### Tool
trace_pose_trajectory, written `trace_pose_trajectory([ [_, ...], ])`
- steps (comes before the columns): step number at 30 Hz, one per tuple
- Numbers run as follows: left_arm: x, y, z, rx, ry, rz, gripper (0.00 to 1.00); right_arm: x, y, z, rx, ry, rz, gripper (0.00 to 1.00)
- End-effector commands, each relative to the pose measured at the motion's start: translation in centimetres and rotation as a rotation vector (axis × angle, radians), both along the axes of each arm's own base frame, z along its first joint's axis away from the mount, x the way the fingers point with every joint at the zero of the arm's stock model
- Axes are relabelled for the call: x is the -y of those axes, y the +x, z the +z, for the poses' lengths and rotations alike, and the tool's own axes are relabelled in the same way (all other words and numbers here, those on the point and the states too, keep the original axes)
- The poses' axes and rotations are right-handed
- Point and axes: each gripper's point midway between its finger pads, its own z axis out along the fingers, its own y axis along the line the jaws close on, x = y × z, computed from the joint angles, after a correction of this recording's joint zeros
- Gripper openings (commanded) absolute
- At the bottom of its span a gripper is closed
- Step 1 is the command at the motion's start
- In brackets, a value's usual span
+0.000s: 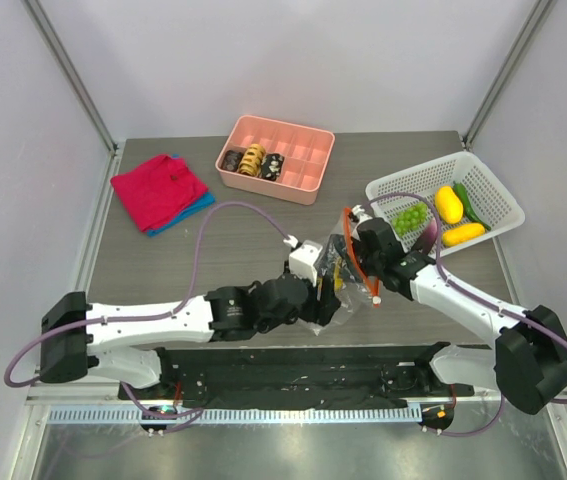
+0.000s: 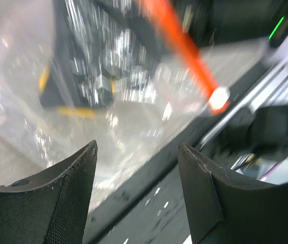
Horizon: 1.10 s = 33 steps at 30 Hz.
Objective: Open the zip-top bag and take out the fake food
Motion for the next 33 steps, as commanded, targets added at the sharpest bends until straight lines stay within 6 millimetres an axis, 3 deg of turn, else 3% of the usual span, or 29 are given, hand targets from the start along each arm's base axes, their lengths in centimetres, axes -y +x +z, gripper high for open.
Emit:
trace_pose_trajectory([
  [1,-0.8,-1.0,-2.8,0.002,0.046,0.023,0.61,-1.1,0.3,2.9,0.028,0.060,0.022,0.01],
  [3,-1.0,-0.7,-4.0,-0.010,0.050,0.054,0.54,-1.5,0.3,3.0,0.015,0.076,0.027,0.01],
  [4,-1.7,-0.4,-5.4,-0.010,0.076,0.088,0.46,-2.0,0.3,3.4,0.008,0.112,0.032,0.01],
  [9,-3.3,1.5,-8.5,-0.002,0.046,0.254,0.38,-2.8,-0.5,2.7,-0.037,0.178,0.042,0.01],
  [16,-2.9,3.1,-11.7,-0.006,0.102,0.328,0.38,-3.3,-1.5,1.2,-0.078,0.226,0.058,0.01],
  [20,-3.8,4.0,-14.0,-0.051,0.184,0.407,0.39,-3.2,-1.7,0.7,-0.083,0.214,0.067,0.01],
  [23,-5.9,4.7,-16.5,-0.143,0.249,0.519,0.47,-3.1,-1.8,0.5,-0.085,0.199,0.080,0.01],
  [24,-7.1,4.5,-17.5,-0.174,0.304,0.551,0.49,-2.9,-1.8,0.4,-0.084,0.183,0.082,0.01],
  [28,-6.7,4.6,-18.8,-0.228,0.327,0.573,0.54,-2.7,-1.6,0.9,-0.065,0.159,0.093,0.01],
  [33,-7.4,4.1,-21.6,-0.315,0.348,0.590,0.51,-1.1,-1.5,1.1,-0.037,0.040,0.093,0.01],
])
